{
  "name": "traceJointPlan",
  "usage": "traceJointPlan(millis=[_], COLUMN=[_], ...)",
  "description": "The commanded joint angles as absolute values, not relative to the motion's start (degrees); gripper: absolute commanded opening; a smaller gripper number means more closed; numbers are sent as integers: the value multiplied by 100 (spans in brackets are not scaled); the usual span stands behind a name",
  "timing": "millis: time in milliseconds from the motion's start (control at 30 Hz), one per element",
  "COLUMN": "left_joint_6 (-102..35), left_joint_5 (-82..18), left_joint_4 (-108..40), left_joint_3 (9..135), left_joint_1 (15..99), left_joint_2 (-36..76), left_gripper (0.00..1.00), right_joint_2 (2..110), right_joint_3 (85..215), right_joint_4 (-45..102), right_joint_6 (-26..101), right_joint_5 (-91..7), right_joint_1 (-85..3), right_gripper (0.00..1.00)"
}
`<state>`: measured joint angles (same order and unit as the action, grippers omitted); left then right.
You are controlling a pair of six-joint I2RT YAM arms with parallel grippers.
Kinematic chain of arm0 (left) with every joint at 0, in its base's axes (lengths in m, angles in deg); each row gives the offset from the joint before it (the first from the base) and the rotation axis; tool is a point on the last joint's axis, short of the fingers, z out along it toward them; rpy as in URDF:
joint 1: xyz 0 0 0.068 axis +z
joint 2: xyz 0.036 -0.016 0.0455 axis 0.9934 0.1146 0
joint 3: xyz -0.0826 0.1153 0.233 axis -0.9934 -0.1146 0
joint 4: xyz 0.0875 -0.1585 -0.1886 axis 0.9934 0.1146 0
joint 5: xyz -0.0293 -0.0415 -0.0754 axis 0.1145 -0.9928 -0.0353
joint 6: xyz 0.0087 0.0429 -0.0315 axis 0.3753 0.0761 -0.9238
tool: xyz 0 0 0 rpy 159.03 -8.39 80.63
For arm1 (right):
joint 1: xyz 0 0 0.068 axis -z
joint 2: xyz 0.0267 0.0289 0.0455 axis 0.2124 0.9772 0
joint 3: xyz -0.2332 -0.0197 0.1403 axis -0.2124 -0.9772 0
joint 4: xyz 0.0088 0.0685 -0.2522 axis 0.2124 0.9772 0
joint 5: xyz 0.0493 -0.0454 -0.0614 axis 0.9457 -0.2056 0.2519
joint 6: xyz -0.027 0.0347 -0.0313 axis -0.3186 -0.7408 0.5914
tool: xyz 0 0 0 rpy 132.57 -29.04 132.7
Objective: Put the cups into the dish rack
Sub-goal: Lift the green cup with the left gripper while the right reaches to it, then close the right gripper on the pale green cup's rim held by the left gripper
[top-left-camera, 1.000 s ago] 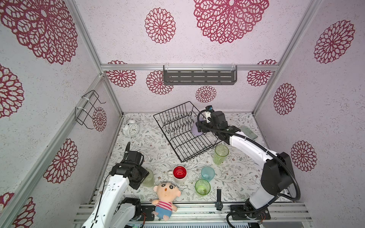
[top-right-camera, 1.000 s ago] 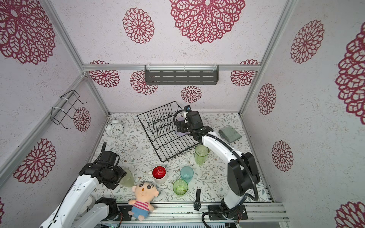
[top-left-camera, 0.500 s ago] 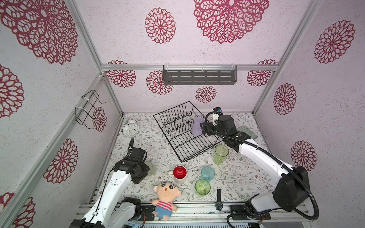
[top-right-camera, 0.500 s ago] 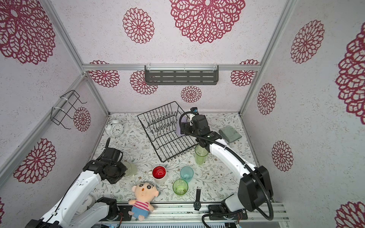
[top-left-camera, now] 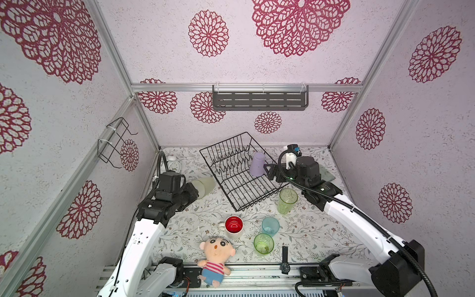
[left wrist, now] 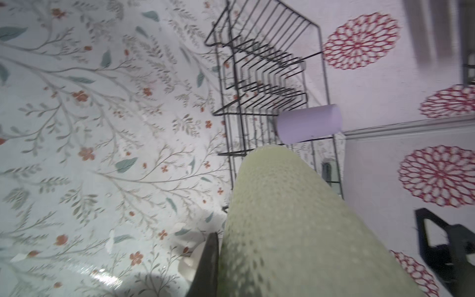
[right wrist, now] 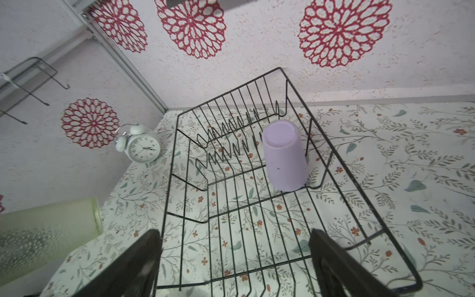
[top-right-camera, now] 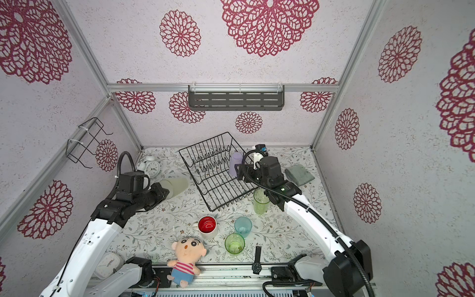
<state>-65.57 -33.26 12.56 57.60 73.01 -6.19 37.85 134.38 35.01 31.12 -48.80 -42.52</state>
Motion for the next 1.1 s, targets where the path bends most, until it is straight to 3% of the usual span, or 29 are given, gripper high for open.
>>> traceJointPlan(millis=[0, 200, 433, 633, 1067], left_joint_6=[-6406, -6896, -7162, -7405, -7406], left_joint_5=[-4244, -5224, -5487, -5824, -6042], left_joint_4=[43, -1653, -2608, -3158, -3515], left_joint_3=[5918, 5791, 5809, 5744, 5791], left_joint_1=[7287, 7263, 7039, 6863, 6271], left_joint_2=[-459, -164, 129, 315, 672], left_gripper=[0, 0, 0, 0, 0], right_joint_2=[3443, 3331, 3478, 3800, 4981], right_joint_3=[13466, 13469, 13268, 12738, 12531], right_joint_4=[2872, 2443, 1863, 17, -3437], right_joint_6=[2884, 2219, 1399, 133, -2729], right_joint_5=[-4432, -3669, -2736, -1532, -1133], right_joint_1=[-4241, -4232, -4232, -4242, -4267], right_gripper=[94, 96, 98, 99, 99])
